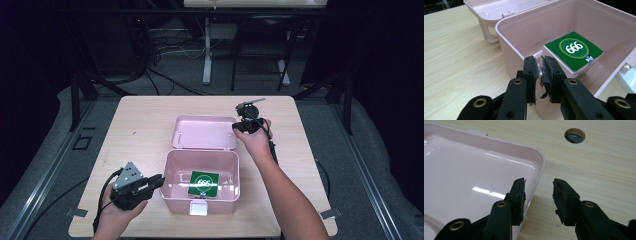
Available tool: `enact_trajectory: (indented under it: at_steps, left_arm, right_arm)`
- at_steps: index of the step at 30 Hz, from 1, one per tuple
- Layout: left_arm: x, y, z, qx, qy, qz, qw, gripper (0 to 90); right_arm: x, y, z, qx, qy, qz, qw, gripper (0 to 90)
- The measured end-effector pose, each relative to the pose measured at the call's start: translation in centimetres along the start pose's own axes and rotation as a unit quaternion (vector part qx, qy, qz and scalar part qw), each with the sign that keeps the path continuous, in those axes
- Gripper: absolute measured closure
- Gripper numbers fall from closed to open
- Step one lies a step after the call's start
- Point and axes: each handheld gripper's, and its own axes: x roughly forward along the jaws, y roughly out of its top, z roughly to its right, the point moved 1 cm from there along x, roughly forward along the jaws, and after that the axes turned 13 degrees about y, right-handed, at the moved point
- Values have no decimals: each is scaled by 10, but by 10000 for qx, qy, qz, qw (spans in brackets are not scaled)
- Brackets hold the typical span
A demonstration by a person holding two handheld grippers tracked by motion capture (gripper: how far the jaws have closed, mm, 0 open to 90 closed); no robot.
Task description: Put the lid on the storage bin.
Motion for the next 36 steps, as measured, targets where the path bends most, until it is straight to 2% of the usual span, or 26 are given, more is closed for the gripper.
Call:
enact_trajectory:
  at_steps: [7, 16, 20, 26, 32, 36]
  left_arm:
    - [-1, -1, 0, 32, -21, 33, 10000, 816]
    - [-1, -2, 0, -2, -31, 53, 10000, 817]
    - [-1, -2, -1, -24, -48, 65, 10000, 817]
    - [-1, -2, 0, -32, -24, 64, 10000, 818]
    - [-1, -2, -1, -33, -29, 60, 10000, 818]
    - [-1, -2, 0, -37, -25, 59, 10000, 818]
  right_arm:
    - [6, 2, 4, 177, 77, -161, 9997, 660]
    - [13, 5, 6, 252, 154, -293, 9991, 735]
    - [16, 6, 6, 343, 148, -351, 9987, 728]
    - [19, 7, 8, 372, 27, -359, 9987, 710]
    - [23, 7, 7, 563, 195, -444, 9972, 770]
    - [23, 7, 6, 553, 134, -416, 9975, 786]
